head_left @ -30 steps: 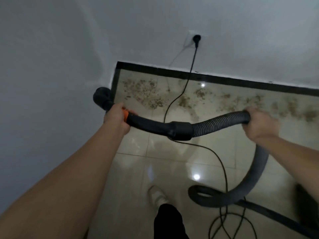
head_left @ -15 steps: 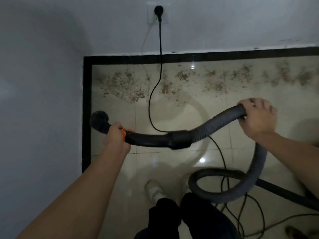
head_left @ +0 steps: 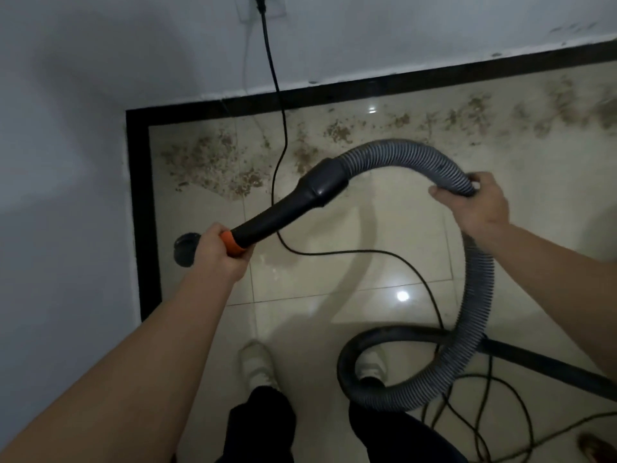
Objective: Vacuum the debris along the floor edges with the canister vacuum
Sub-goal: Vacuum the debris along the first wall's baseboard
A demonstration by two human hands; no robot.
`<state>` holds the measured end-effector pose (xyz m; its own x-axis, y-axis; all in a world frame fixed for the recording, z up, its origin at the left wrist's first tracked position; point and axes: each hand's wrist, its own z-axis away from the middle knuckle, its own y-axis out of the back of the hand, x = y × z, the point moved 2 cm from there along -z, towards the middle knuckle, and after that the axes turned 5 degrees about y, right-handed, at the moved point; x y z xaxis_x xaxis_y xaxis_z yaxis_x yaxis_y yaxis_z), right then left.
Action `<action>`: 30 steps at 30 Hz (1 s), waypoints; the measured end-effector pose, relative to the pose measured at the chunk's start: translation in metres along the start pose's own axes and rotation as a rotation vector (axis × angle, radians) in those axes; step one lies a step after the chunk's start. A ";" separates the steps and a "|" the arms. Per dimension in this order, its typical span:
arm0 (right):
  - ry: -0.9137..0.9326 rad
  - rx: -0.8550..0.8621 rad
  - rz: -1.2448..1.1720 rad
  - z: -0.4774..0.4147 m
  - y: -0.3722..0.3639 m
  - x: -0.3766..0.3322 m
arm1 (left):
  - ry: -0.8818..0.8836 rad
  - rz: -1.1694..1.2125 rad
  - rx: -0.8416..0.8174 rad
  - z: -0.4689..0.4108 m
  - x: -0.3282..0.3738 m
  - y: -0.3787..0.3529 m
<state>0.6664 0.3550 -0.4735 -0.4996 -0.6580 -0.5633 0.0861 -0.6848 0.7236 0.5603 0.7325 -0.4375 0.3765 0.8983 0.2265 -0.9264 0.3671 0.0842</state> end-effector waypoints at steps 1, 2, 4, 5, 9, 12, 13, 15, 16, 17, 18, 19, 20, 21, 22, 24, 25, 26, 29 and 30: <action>-0.056 -0.032 0.012 0.009 -0.002 0.011 | 0.009 0.022 0.020 -0.003 0.005 0.002; -0.137 -0.081 0.039 0.022 -0.005 0.029 | 0.014 0.037 0.033 -0.007 0.010 0.005; -0.336 -0.219 0.093 0.059 -0.013 0.069 | 0.007 0.044 0.022 -0.016 0.022 0.011; -0.460 -0.280 0.069 0.079 -0.019 0.085 | 0.008 0.041 0.011 -0.021 0.027 0.014; -0.793 -0.257 -0.339 0.122 -0.058 0.092 | 0.009 -0.015 -0.091 -0.031 0.045 0.026; -0.646 0.093 -0.471 0.120 -0.076 0.055 | 0.020 -0.002 -0.104 -0.024 0.069 0.029; -0.540 0.192 -0.432 0.121 -0.079 0.038 | 0.012 0.003 -0.098 -0.019 0.079 0.029; -0.295 0.254 -0.345 0.130 -0.082 0.001 | -0.016 -0.009 -0.117 0.000 0.102 0.025; -0.185 0.228 -0.322 0.138 -0.083 -0.015 | -0.027 -0.016 -0.138 0.011 0.114 0.022; -0.093 0.181 -0.296 0.147 -0.084 -0.029 | -0.042 -0.013 -0.153 0.020 0.127 0.019; -0.035 0.108 -0.263 0.157 -0.084 -0.040 | -0.057 -0.007 -0.162 0.030 0.139 0.016; -0.021 0.002 -0.235 0.165 -0.084 -0.047 | -0.078 -0.013 -0.174 0.038 0.151 0.014; -0.048 -0.148 -0.225 0.172 -0.084 -0.051 | -0.100 -0.046 -0.200 0.047 0.162 0.011; -0.103 -0.341 -0.254 0.179 -0.084 -0.055 | -0.117 -0.098 -0.243 0.056 0.171 0.007; -0.165 -0.562 -0.277 0.185 -0.085 -0.056 | -0.131 -0.145 -0.300 0.064 0.178 0.003; -0.195 -0.963 -0.130 0.199 -0.082 -0.057 | -0.110 -0.155 -0.429 0.079 0.189 -0.006; -0.171 -1.078 -0.050 0.206 -0.081 -0.058 | -0.089 -0.151 -0.488 0.086 0.193 -0.010; -0.137 -1.117 -0.018 0.212 -0.082 -0.061 | -0.078 -0.173 -0.536 0.093 0.196 -0.014; 0.146 -0.982 0.123 0.213 -0.098 -0.074 | -0.076 -0.379 -0.593 0.111 0.203 -0.021; 0.274 -0.894 0.199 0.210 -0.104 -0.081 | -0.091 -0.486 -0.589 0.117 0.206 -0.020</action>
<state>0.5167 0.5450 -0.4189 -0.1958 -0.7607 -0.6189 0.8311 -0.4637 0.3071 0.6552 0.8821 -0.2791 0.7149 0.5887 0.3773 -0.4900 0.8067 -0.3304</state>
